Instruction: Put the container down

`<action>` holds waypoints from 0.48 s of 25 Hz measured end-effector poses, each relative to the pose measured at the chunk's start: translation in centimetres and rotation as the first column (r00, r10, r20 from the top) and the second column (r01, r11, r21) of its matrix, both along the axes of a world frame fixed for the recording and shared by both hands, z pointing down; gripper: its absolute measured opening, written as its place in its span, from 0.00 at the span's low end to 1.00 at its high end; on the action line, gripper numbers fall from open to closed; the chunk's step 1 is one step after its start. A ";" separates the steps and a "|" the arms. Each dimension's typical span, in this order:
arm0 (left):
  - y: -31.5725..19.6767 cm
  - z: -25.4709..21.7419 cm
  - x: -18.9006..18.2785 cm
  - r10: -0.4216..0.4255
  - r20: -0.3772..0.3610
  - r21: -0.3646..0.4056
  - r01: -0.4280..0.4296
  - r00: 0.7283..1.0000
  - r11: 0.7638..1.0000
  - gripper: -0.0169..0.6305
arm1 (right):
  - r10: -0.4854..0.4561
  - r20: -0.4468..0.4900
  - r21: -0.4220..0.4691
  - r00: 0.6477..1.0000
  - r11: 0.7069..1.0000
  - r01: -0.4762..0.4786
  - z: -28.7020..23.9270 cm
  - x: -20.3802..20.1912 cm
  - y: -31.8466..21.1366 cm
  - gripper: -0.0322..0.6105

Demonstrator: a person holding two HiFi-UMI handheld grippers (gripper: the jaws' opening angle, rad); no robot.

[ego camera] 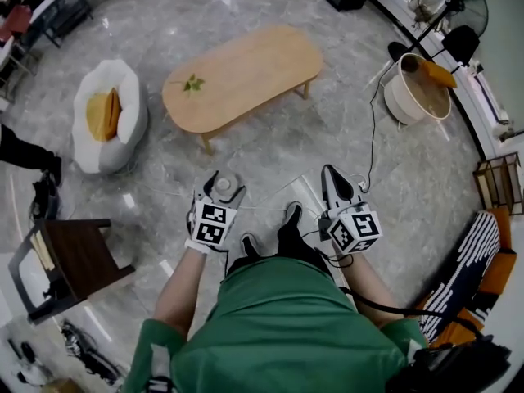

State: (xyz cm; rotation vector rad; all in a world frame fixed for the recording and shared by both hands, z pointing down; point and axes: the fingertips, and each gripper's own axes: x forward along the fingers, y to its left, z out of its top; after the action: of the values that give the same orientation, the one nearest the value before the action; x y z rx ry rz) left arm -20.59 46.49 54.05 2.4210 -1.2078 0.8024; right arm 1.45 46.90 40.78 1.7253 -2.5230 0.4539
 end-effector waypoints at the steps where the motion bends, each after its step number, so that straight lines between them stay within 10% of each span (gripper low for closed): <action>1: -0.7 0.0 0.4 -0.007 0.007 0.001 0.007 1.000 1.000 0.56 | -0.009 0.010 0.000 1.000 1.000 0.009 0.2 0.3 -0.9 0.07; 12: -9.3 -1.9 9.5 -0.076 0.059 -0.015 0.077 0.995 0.997 0.56 | -0.073 0.132 -0.012 0.989 0.997 0.075 0.0 9.8 -12.0 0.07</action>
State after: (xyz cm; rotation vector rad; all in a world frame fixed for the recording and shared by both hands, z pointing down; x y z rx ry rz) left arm -11.11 37.17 52.10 2.3374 -1.3008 0.8627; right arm 11.22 34.87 40.78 1.6411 -2.6539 0.6006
